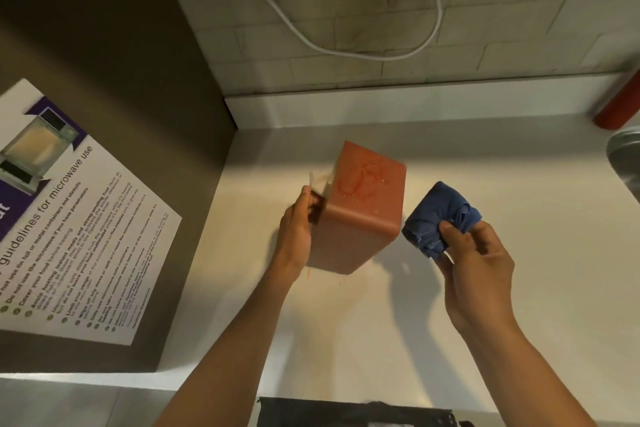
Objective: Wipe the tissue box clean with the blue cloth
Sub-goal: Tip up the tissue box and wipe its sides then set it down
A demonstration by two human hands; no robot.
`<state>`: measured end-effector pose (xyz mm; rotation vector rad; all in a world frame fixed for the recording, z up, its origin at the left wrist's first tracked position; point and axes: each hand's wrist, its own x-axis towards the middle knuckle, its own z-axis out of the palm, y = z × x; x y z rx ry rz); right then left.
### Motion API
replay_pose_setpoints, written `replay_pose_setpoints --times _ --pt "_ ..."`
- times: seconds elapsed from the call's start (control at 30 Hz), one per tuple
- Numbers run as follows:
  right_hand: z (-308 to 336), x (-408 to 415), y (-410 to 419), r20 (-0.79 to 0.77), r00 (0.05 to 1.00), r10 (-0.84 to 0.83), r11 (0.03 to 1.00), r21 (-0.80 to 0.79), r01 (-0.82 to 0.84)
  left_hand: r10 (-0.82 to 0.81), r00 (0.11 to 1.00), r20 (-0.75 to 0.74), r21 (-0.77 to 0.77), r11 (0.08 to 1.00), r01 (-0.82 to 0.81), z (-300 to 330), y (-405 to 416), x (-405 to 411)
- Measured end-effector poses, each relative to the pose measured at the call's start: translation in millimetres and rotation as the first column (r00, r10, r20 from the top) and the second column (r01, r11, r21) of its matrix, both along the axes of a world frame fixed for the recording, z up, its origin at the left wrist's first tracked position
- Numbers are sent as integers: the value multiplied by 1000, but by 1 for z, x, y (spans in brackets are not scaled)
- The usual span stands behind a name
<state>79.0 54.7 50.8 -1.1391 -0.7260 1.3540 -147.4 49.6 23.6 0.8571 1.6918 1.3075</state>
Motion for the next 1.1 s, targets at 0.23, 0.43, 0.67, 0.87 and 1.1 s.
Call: replay_pose_setpoints --times 0.23,0.43,0.67,0.87,1.1 --pt "13 8 5 171 985 -25 992 130 3 40 997 62 62 997 -44 -6 -9 4" --pt "19 -4 -2 277 961 0 973 220 -63 -9 1000 -24 153 988 12 -4 -14 1" --pt "15 -8 -16 266 964 -13 978 204 -43 203 953 -227 403 910 -98 -5 -28 24" --pt "24 -3 -12 461 882 -96 941 332 -71 302 943 -142 425 879 -218 -1 -30 26" --pt "41 -8 2 825 495 -273 775 493 -395 292 939 -182 416 888 -195 -1 -28 24"
